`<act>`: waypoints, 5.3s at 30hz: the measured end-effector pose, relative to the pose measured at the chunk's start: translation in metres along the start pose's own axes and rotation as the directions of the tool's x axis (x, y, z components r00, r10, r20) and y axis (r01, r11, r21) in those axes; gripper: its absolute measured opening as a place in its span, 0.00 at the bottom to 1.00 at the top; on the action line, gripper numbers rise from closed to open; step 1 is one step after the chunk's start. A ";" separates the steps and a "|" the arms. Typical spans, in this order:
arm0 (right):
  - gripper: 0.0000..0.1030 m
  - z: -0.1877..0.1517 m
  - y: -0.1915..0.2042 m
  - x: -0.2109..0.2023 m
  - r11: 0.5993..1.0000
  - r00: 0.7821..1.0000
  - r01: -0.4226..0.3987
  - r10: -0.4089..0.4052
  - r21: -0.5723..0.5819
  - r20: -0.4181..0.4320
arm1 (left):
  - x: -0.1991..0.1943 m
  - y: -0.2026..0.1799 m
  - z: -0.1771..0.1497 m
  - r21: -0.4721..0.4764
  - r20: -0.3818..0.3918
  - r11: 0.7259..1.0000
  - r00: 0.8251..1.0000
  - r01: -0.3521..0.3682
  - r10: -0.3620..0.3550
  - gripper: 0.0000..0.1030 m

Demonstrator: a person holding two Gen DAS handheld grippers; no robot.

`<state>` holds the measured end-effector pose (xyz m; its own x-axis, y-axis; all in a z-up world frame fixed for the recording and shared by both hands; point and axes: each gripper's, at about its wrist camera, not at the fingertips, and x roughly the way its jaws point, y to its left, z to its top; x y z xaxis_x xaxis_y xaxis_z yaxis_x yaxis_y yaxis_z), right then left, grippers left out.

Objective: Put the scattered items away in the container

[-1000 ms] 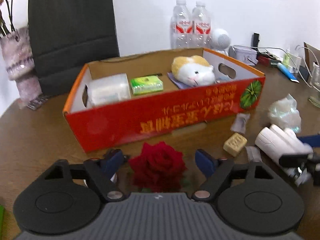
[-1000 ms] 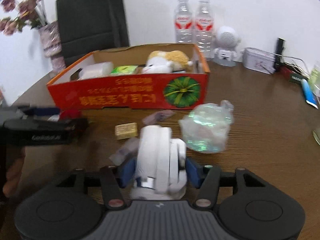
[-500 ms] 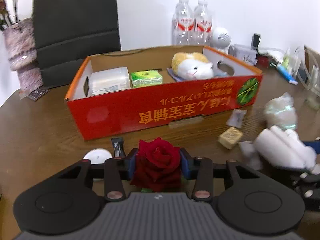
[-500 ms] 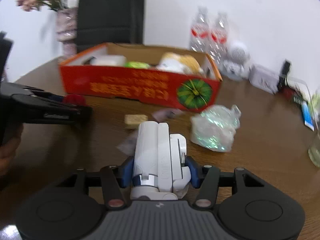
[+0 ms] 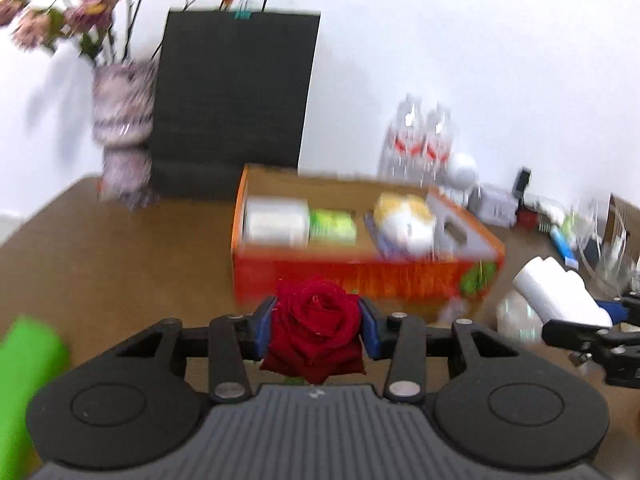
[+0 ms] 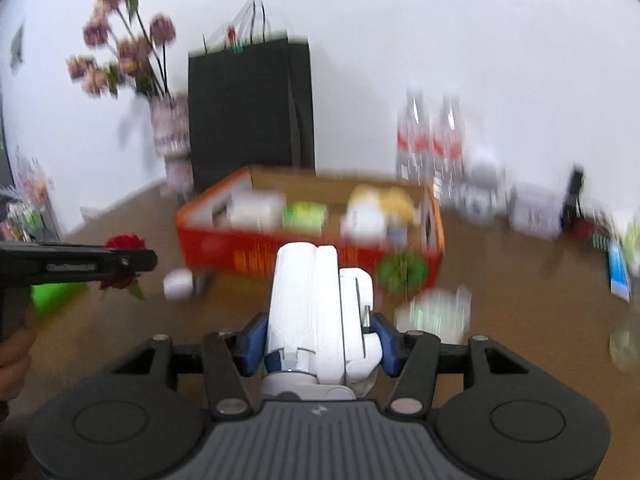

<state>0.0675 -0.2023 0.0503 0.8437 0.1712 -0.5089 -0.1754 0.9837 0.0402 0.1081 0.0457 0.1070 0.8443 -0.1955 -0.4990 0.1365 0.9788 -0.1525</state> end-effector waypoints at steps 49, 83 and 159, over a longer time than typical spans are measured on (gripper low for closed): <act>0.87 -0.062 0.001 0.026 0.971 0.980 0.129 -0.093 0.199 -0.177 | -0.020 -0.031 -0.094 0.002 -0.109 0.996 0.990 -0.088 0.088 1.00; 1.00 -0.103 0.014 0.020 0.969 0.963 0.220 -0.198 0.110 -0.183 | -0.009 -0.044 -0.127 0.084 -0.161 0.991 0.980 -0.102 0.115 1.00; 0.13 0.043 -0.026 0.053 0.994 0.992 0.094 -0.098 0.052 0.083 | 0.061 -0.019 0.033 0.179 -0.053 0.984 0.999 0.021 -0.011 0.38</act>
<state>0.1385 -0.2170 0.0598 0.8959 0.0779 -0.4374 -0.0689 0.9970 0.0365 0.1744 0.0173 0.1079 0.8141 -0.2094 -0.5417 0.2441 0.9697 -0.0080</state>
